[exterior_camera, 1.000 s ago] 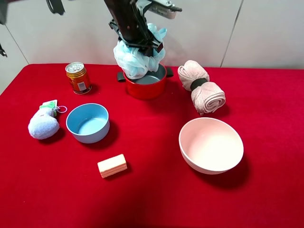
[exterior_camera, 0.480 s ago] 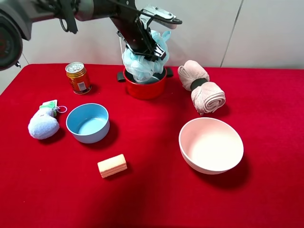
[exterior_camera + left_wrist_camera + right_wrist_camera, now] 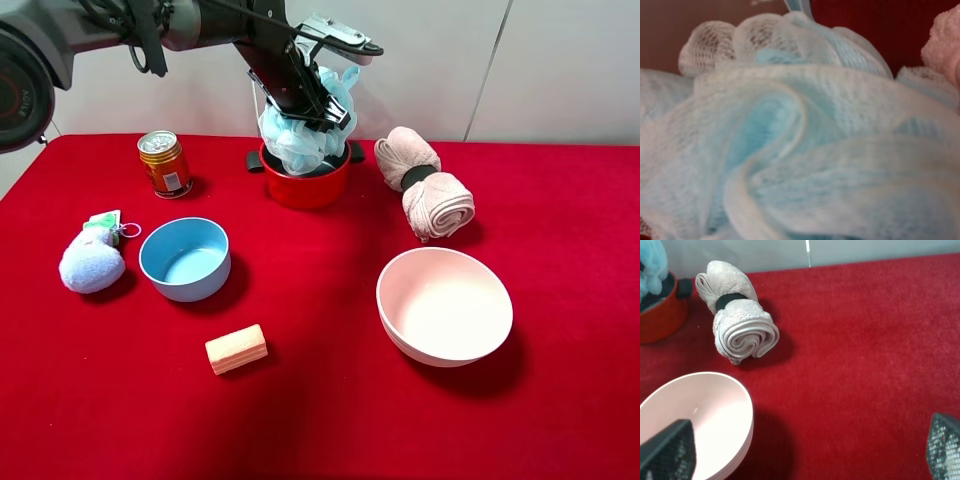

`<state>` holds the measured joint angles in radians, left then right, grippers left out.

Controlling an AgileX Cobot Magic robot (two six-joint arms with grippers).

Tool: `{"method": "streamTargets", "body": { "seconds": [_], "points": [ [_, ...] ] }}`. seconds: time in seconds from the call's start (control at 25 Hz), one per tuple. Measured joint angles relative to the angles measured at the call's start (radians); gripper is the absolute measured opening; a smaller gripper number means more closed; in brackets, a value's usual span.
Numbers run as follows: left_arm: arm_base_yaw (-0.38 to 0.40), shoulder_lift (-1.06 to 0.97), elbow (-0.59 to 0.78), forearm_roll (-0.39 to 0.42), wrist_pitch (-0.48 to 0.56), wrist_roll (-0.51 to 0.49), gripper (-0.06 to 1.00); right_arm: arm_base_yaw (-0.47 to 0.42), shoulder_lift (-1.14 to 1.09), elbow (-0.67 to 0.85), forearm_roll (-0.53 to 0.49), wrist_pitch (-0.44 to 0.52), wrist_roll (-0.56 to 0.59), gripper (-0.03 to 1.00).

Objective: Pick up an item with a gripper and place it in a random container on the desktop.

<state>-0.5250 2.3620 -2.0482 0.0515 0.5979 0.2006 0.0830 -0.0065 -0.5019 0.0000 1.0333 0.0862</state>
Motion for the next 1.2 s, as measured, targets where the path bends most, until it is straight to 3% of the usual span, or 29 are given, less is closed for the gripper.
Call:
{"method": "streamTargets", "body": {
  "seconds": [0.12,0.32,0.44,1.2],
  "points": [
    [0.000,0.000,0.000,0.000,0.003,0.000,0.55,0.000,0.000,0.000,0.000,0.000,0.000,0.69],
    [0.000,0.000,0.000,-0.001,0.006,-0.015,0.88,0.000,0.000,0.000,0.000,0.000,0.000,0.69],
    [0.000,0.000,0.000,-0.001,0.007,-0.054,0.97,0.000,0.000,0.000,0.000,0.000,0.000,0.69],
    [0.000,-0.055,-0.012,0.004,0.127,-0.061,0.99,0.000,0.000,0.000,0.000,0.000,0.000,0.69]
  ]
}}
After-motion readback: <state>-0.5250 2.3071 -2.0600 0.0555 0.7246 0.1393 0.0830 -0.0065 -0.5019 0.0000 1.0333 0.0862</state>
